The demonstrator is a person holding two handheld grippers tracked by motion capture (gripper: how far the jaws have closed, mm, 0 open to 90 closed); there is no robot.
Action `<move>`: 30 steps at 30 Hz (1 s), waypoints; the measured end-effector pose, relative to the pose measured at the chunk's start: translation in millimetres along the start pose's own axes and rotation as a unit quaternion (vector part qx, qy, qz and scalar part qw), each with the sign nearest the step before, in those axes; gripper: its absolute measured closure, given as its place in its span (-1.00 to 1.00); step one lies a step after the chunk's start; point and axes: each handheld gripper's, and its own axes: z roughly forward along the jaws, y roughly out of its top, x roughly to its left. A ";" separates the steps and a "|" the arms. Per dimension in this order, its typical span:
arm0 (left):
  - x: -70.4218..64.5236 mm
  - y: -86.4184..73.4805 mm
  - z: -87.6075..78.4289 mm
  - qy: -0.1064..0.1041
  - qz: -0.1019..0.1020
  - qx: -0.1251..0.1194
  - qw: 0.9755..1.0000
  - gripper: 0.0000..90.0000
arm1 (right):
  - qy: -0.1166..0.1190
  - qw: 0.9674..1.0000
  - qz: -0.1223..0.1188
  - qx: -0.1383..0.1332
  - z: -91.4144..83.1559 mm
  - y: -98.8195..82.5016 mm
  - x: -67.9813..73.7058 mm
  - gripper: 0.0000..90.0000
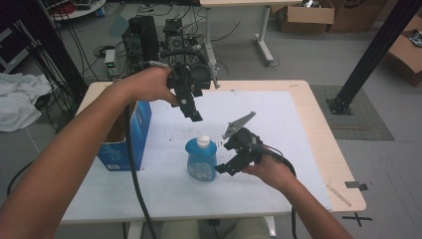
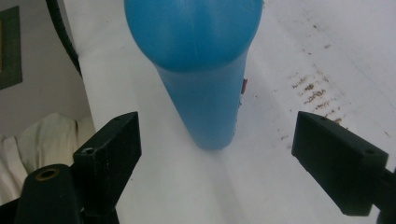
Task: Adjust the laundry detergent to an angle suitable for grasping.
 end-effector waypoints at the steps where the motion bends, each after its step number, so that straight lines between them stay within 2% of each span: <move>1: 0.0 -0.1 0.1 0.000 0.000 0.000 1.000 -0.55 | -0.001 1.000 0.001 -0.002 2.1 0.3 0.0 -0.65; 12: 0.1 -1.1 0.7 0.002 -0.001 -0.004 1.000 -0.55 | 0.004 1.000 0.006 -0.022 19.0 3.1 1.8 -0.65; 15: 1.4 -1.2 -0.3 0.003 0.006 0.001 1.000 -0.55 | 0.002 1.000 0.005 -0.025 23.2 4.5 2.4 -0.65; 20: 1.4 -2.7 -0.3 0.001 -0.004 0.000 1.000 -0.55 | 0.001 0.999 0.004 -0.036 29.3 7.6 3.1 -0.65; 30: 2.5 -3.1 0.9 0.002 -0.006 0.002 1.000 -0.55 | -0.004 0.998 0.012 -0.055 38.2 10.2 1.9 -0.65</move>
